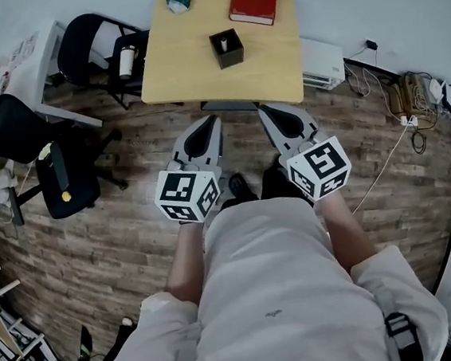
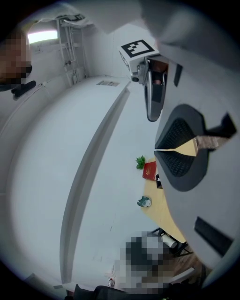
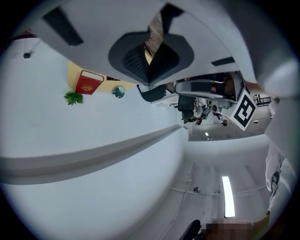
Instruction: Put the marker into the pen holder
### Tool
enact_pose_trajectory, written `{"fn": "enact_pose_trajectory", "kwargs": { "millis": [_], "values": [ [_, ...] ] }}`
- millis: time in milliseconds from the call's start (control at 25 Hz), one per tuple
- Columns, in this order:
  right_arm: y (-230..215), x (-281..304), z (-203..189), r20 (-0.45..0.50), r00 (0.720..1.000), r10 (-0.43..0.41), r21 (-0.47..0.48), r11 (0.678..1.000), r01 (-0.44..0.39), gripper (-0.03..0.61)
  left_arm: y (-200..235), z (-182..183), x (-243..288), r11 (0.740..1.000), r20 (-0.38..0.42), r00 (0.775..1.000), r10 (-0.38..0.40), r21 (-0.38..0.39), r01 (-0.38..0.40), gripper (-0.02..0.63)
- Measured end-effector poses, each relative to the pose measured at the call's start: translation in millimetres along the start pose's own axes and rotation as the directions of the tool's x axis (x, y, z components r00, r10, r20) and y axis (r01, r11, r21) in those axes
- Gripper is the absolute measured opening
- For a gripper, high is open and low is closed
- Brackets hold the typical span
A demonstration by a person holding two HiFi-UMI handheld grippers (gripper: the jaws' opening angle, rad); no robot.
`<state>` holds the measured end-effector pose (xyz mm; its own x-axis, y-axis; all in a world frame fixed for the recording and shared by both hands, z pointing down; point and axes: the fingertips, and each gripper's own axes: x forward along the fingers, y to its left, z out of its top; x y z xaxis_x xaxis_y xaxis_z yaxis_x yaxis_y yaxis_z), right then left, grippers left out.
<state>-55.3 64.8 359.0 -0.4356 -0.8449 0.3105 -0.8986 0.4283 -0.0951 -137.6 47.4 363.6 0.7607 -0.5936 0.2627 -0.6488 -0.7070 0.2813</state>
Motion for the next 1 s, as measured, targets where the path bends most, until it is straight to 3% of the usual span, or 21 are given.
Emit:
{"fn": "enact_pose_trajectory", "kwargs": {
  "millis": [600,1000],
  "values": [
    [-1,-7,8,0.040,0.999,0.016,0.029,0.999,-0.018,-0.003,-10,8,-1,1.000,0.002,1.000,-0.020,0.014,0.020,0.012],
    [10,-9,11,0.036,0.996,0.076,0.020,0.997,-0.076,-0.003,-17,10,-7,1.000,0.014,1.000,-0.017,0.013,0.017,0.012]
  ]
}}
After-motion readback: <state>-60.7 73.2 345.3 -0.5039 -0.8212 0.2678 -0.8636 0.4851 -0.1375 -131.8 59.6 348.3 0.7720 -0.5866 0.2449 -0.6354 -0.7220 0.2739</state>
